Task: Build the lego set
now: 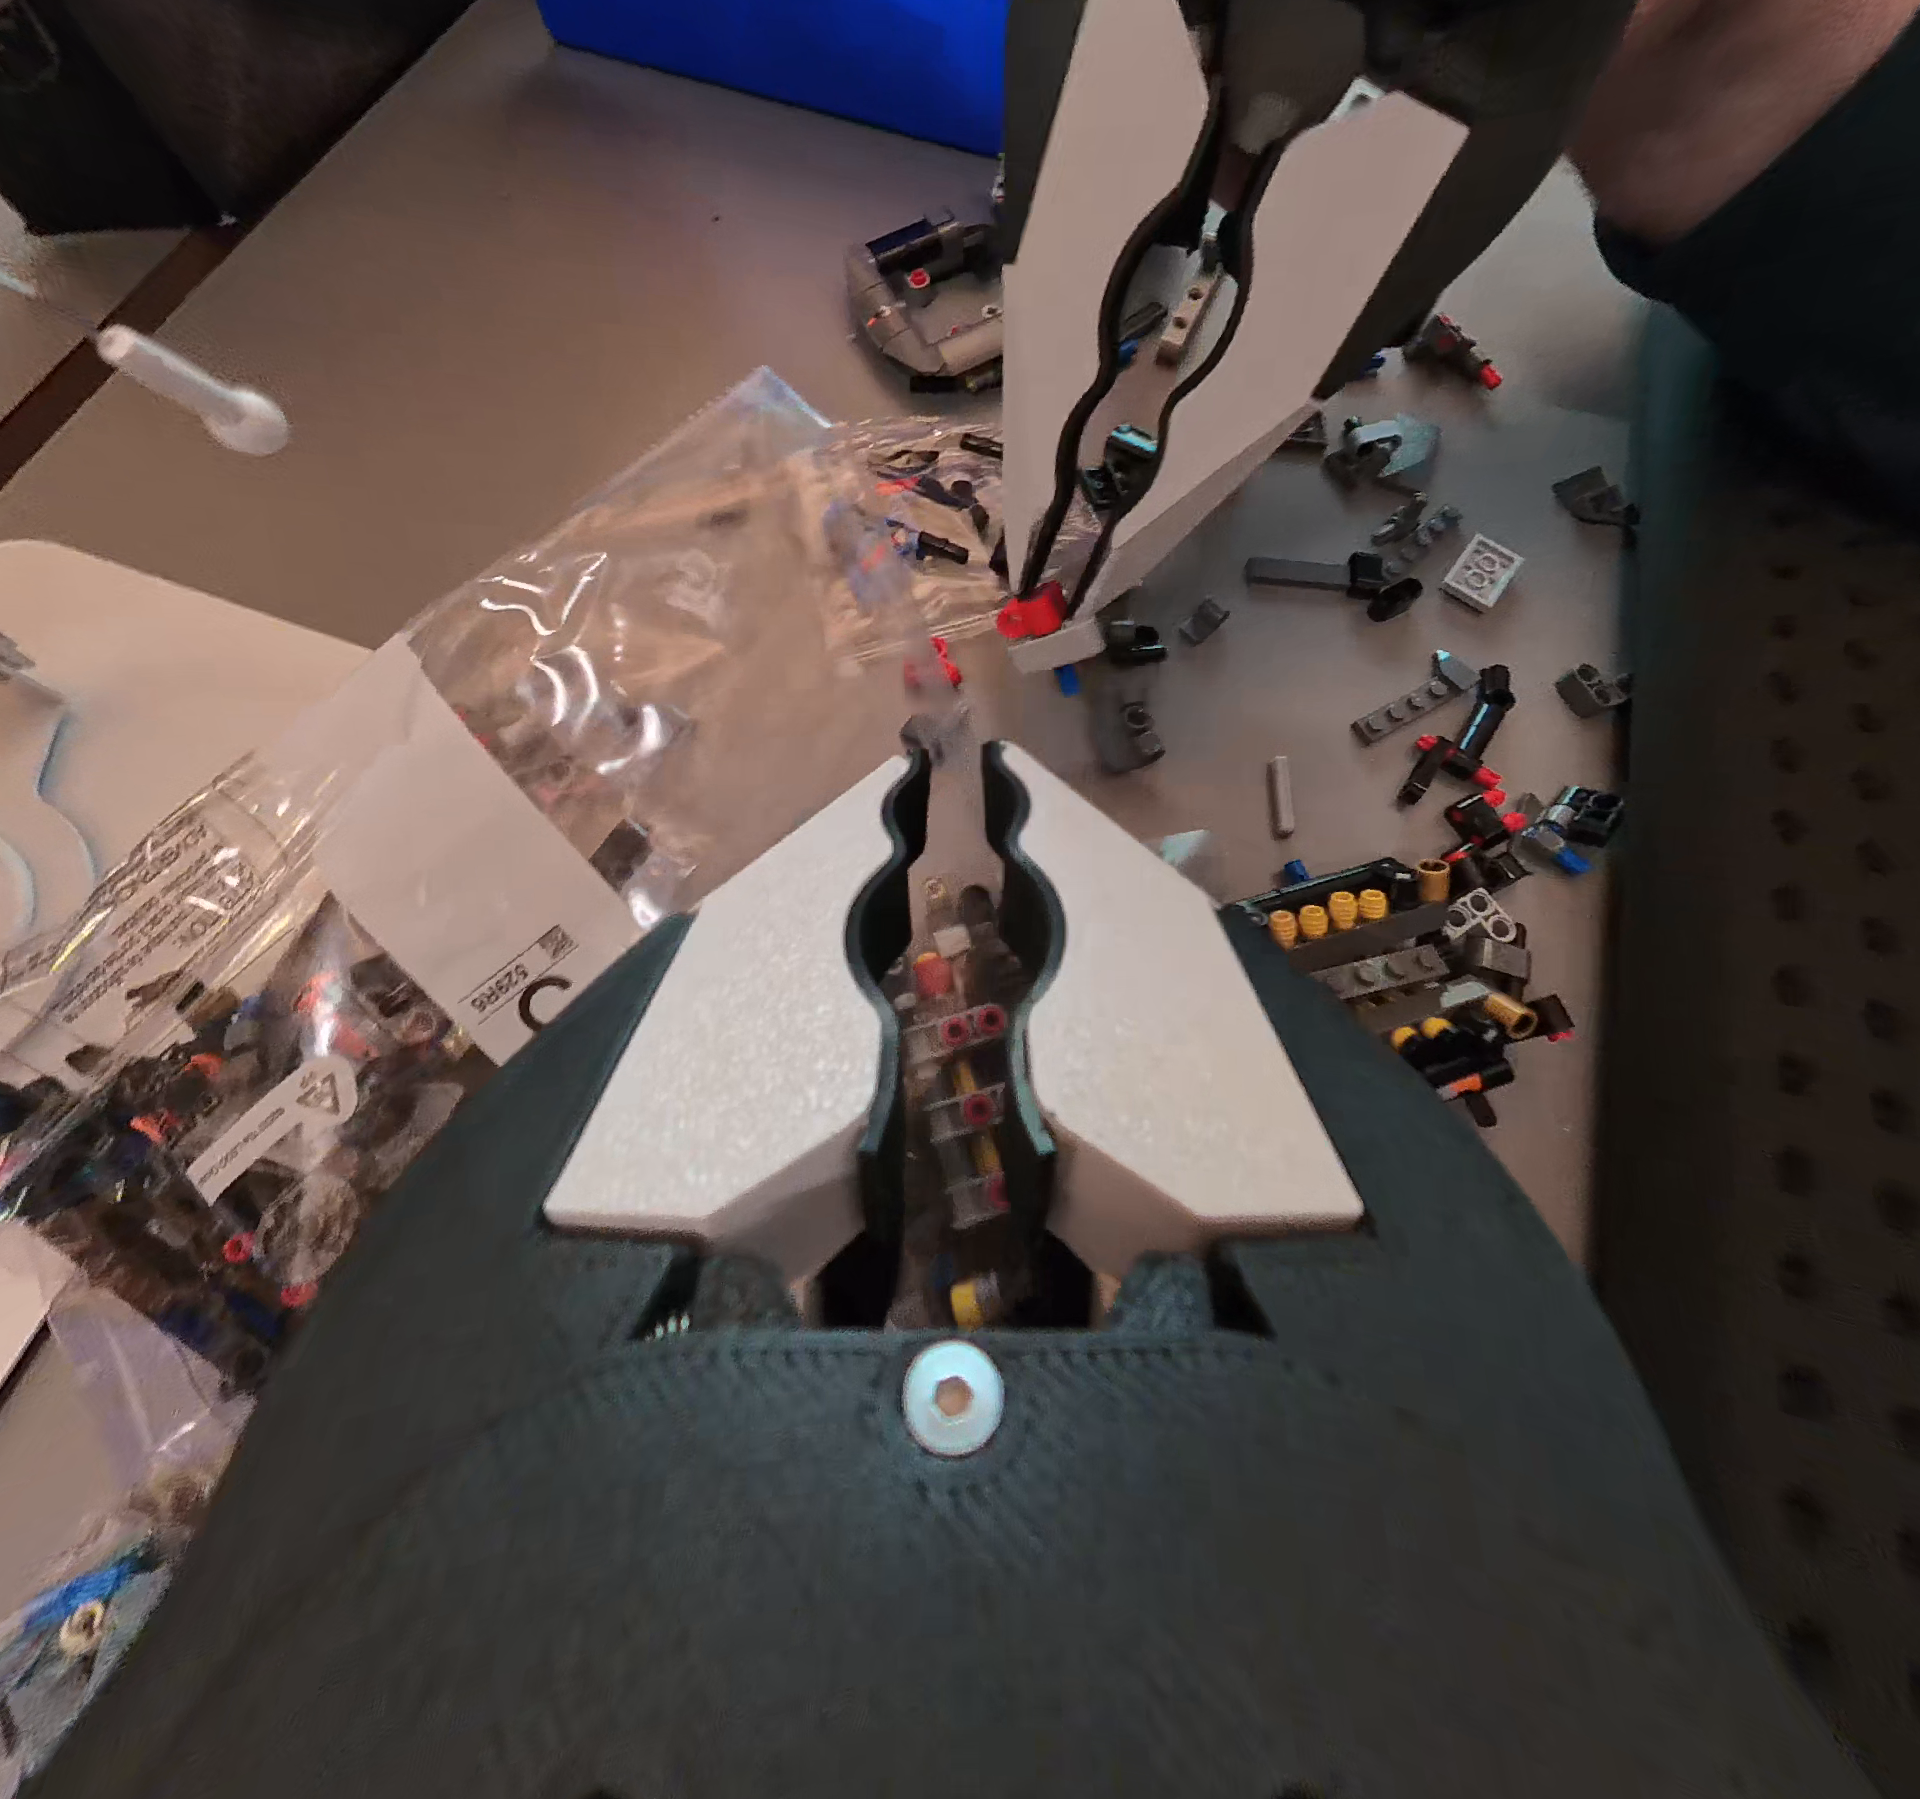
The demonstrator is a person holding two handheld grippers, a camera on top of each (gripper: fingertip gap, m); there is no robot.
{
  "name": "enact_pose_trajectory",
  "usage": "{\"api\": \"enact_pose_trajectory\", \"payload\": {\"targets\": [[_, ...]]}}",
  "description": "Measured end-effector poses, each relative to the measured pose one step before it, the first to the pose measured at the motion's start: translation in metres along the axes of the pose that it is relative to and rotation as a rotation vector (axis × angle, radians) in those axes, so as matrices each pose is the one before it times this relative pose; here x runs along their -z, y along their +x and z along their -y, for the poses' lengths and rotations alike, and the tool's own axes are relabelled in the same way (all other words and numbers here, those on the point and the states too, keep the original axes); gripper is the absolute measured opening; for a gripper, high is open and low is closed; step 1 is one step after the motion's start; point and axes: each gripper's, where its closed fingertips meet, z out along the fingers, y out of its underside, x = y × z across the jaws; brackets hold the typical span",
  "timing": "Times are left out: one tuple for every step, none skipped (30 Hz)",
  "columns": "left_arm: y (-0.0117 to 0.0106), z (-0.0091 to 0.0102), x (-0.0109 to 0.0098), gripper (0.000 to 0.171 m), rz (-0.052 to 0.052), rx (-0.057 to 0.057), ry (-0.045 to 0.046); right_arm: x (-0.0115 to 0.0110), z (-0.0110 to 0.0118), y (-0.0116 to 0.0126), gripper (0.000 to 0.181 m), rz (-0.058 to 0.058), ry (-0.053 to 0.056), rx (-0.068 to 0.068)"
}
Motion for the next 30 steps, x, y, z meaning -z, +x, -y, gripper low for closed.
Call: {"api": "enact_pose_trajectory", "payload": {"targets": [[0.00341,0.00120,-0.00080,0.010,-0.0101,-0.0160,0.00221,0.00156,0.00481,-0.00191,0.006,0.0090,0.0257,0.0027],[0.00326,0.00111,-0.00105,0.010,-0.0074,-0.0158,0.00176,0.00164,0.00482,-0.00154,0.006,0.0092,0.0259,-0.0007],[0.00290,0.00070,-0.00137,0.012,-0.0061,-0.0148,-0.00174,0.00171,0.00436,-0.00151,0.006,0.0099,0.0248,-0.0036],[0.00204,-0.00033,-0.00157,0.013,-0.0016,-0.0124,-0.00710,0.00172,0.00415,-0.00060,0.007,0.0057,0.0240,-0.0047],[0.00105,-0.00101,-0.00186,0.013,0.0023,-0.0094,-0.01077,0.00166,0.00372,-0.00010,0.007,0.0032,0.0227,-0.0053],[0.00080,-0.00094,-0.00158,0.015,0.0012,-0.0068,-0.00928,0.00170,0.00350,-0.00035,0.007,0.0062,0.0214,-0.0057],[0.00080,-0.00015,-0.00137,0.015,-0.0010,-0.0041,-0.00269,0.00157,0.00320,-0.00023,0.007,0.0042,0.0204,-0.0046],[0.00136,0.00038,-0.00095,0.015,-0.0053,-0.0019,0.00133,0.00133,0.00267,0.00054,0.007,-0.0011,0.0167,-0.0029],[0.00103,0.00034,-0.00097,0.015,-0.0048,-0.0011,0.00090,0.00084,0.00169,0.00065,0.007,-0.0031,0.0097,-0.0017],[0.00071,-0.00005,-0.00083,0.016,-0.0025,-0.0009,-0.00084,0.00026,0.00068,0.00032,0.007,-0.0019,0.0033,-0.0002],[0.00082,0.00007,-0.00063,0.015,-0.0032,-0.0018,-0.00063,-0.00040,-0.00012,0.00034,0.007,-0.0024,-0.0012,0.0014],[0.00092,0.00031,-0.00058,0.015,-0.0033,-0.0032,0.00099,-0.00051,-0.00018,0.00088,0.007,-0.0062,-0.0016,0.0019],[0.00075,0.00025,-0.00057,0.016,-0.0023,-0.0023,0.00054,-0.00053,0.00047,0.00061,0.007,-0.0041,0.0013,0.0008],[0.00031,0.00024,-0.00063,0.016,0.0001,-0.0009,-0.00005,-0.00052,0.00123,-0.00025,0.007,0.0013,0.0043,0.0006],[0.00001,0.00040,-0.00071,0.016,0.0019,-0.0002,0.00099,-0.00040,0.00140,-0.00051,0.007,0.0009,0.0059,0.0026],[-0.00003,0.00019,-0.00069,0.014,0.0006,0.0010,0.00037,-0.00051,0.00145,-0.00048,0.007,-0.0007,0.0050,0.0036],[-0.00004,0.00041,-0.00062,0.013,0.0000,0.0014,0.00225,-0.00051,0.00137,-0.00066,0.007,0.0005,0.0039,0.0037],[0.00021,0.00044,-0.00030,0.012,-0.0026,0.0021,0.00404,-0.00062,0.00093,-0.00082,0.007,0.0021,0.0022,0.0034],[0.00004,0.00029,-0.00025,0.010,-0.0030,0.0033,0.00282,-0.00049,0.00054,-0.00012,0.007,-0.0026,0.0004,0.0036],[0.00006,-0.00011,-0.00014,0.010,-0.0025,0.0030,0.00052,-0.00029,0.00026,0.00044,0.007,-0.0057,-0.0007,0.0034],[0.00017,-0.00023,-0.00021,0.009,-0.0026,0.0015,-0.00007,-0.00008,-0.00009,0.00040,0.007,-0.0029,-0.0006,0.0018],[0.00024,0.00021,-0.00005,0.007,-0.0014,-0.0006,0.00198,-0.00002,-0.00010,0.00020,0.007,-0.0013,0.0003,0.0001],[-0.00002,0.00000,-0.00008,0.004,0.0013,-0.0023,-0.00069,0.00015,0.00011,0.00036,0.007,-0.0017,0.0016,-0.0007],[-0.00102,-0.00120,-0.00010,0.003,0.0084,-0.0044,-0.00774,0.00024,0.00017,0.00047,0.007,-0.0016,0.0020,-0.0006],[-0.00138,-0.00091,-0.00012,0.002,0.0110,-0.0059,-0.00625,0.00055,0.00006,0.00014,0.005,0.0001,0.0022,-0.0001],[-0.00025,-0.00009,0.00013,0.002,0.0026,-0.0025,-0.00011,0.00063,0.00043,-0.00020,0.004,0.0022,0.0043,0.0002],[0.00040,0.00051,0.00015,0.002,-0.0023,0.0001,0.00289,0.00062,0.00089,-0.00020,0.004,0.0006,0.0061,0.0011],[-0.00025,0.00026,0.00029,0.002,0.0019,-0.0020,0.00108,0.00052,0.00106,0.00003,0.003,-0.0011,0.0054,0.0018],[-0.00027,-0.00008,0.00018,0.002,0.0031,-0.0033,-0.00097,0.00031,0.00071,-0.00002,0.003,-0.0001,0.0039,0.0009],[-0.00007,-0.00013,0.00012,0.002,0.0021,-0.0039,-0.00074,0.00037,0.00076,-0.00037,0.003,0.0022,0.0052,0.0000]]}}
